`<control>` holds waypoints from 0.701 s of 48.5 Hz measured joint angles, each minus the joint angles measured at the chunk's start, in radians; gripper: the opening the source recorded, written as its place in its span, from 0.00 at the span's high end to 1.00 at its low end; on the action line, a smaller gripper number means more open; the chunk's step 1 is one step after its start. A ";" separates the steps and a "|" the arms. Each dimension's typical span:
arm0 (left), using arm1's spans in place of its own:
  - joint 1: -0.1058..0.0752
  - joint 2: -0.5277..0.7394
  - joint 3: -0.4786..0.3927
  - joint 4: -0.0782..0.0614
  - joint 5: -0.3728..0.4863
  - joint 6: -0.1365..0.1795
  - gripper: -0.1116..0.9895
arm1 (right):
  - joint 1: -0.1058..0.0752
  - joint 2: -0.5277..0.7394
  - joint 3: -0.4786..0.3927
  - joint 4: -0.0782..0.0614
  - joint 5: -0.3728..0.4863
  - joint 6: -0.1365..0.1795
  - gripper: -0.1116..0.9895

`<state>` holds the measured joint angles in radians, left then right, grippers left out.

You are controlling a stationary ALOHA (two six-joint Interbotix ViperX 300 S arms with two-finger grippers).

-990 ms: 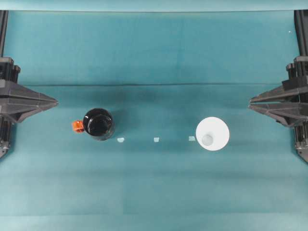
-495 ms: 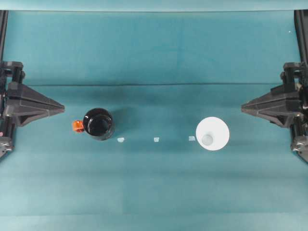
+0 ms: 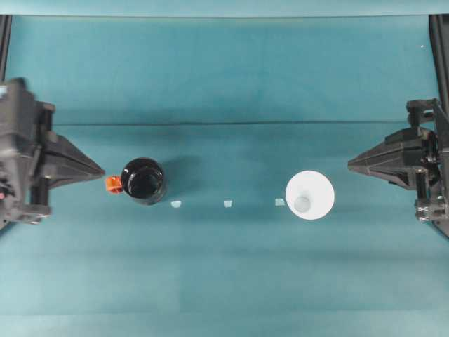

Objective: Put the paper cup into the moved red handle cup holder.

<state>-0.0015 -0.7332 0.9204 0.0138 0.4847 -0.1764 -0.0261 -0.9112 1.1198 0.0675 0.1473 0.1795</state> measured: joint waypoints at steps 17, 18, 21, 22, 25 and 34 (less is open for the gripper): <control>0.008 0.172 -0.080 0.000 0.241 -0.094 0.87 | 0.000 0.000 0.000 0.000 -0.003 0.002 0.99; 0.008 0.179 -0.084 0.002 0.242 -0.092 0.87 | 0.000 0.000 0.000 0.000 -0.006 0.000 0.99; 0.009 0.196 -0.091 0.005 0.245 -0.092 0.87 | 0.000 0.000 0.000 0.000 -0.009 0.002 0.99; 0.009 0.201 -0.091 0.005 0.244 -0.092 0.87 | -0.002 0.000 0.000 0.000 -0.009 0.000 0.99; 0.011 0.207 -0.091 0.005 0.245 -0.092 0.87 | -0.002 0.000 0.000 0.000 -0.011 0.002 0.99; 0.012 0.212 -0.091 0.006 0.245 -0.097 0.87 | -0.008 0.000 0.000 0.000 -0.012 0.002 0.99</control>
<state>0.0107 -0.5216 0.8299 0.0199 0.7302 -0.2730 -0.0337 -0.9112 1.1198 0.0675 0.1350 0.1810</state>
